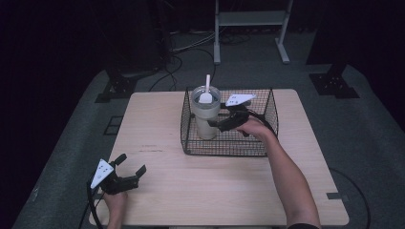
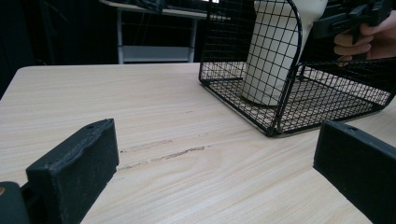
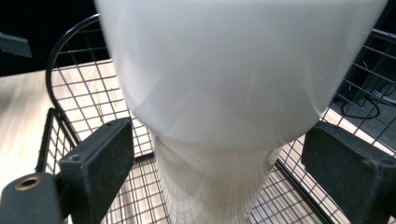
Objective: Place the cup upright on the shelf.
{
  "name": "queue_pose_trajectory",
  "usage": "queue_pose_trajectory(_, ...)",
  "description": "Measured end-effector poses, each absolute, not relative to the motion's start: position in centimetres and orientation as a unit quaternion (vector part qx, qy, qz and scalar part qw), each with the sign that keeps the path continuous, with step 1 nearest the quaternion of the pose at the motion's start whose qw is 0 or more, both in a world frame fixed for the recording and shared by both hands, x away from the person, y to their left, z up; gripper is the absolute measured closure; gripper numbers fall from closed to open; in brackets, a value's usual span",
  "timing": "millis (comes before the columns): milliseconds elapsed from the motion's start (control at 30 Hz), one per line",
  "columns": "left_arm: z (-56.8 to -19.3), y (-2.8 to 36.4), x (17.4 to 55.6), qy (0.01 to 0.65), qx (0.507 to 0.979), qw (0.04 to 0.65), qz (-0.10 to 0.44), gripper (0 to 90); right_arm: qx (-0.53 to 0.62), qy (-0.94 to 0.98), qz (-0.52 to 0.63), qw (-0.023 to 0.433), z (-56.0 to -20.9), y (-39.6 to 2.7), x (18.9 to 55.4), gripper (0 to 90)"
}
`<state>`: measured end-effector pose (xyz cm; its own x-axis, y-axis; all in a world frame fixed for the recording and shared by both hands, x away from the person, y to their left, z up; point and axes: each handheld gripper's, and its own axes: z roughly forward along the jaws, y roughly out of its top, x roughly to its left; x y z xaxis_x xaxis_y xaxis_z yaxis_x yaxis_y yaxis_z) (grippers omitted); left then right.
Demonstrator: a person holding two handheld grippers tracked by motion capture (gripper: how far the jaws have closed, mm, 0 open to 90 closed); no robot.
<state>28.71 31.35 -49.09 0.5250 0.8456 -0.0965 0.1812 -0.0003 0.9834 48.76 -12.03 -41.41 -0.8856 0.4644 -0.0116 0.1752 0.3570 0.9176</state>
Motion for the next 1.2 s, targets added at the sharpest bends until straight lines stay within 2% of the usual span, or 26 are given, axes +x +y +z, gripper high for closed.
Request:
queue_pose_trajectory(733, -49.1, 31.3, 28.6, 0.395, 0.648, 0.585, 0.284, 0.0, 0.217, 0.816, 0.517, 0.139, -38.2, -15.5, 46.7, 9.0)
queue_pose_trajectory(1200, -49.1, 31.2, 28.7, 0.396, 0.649, 0.584, 0.285, 0.0, 0.212, 0.814, 0.516, 0.163, -36.1, -17.2, 44.9, 9.0)
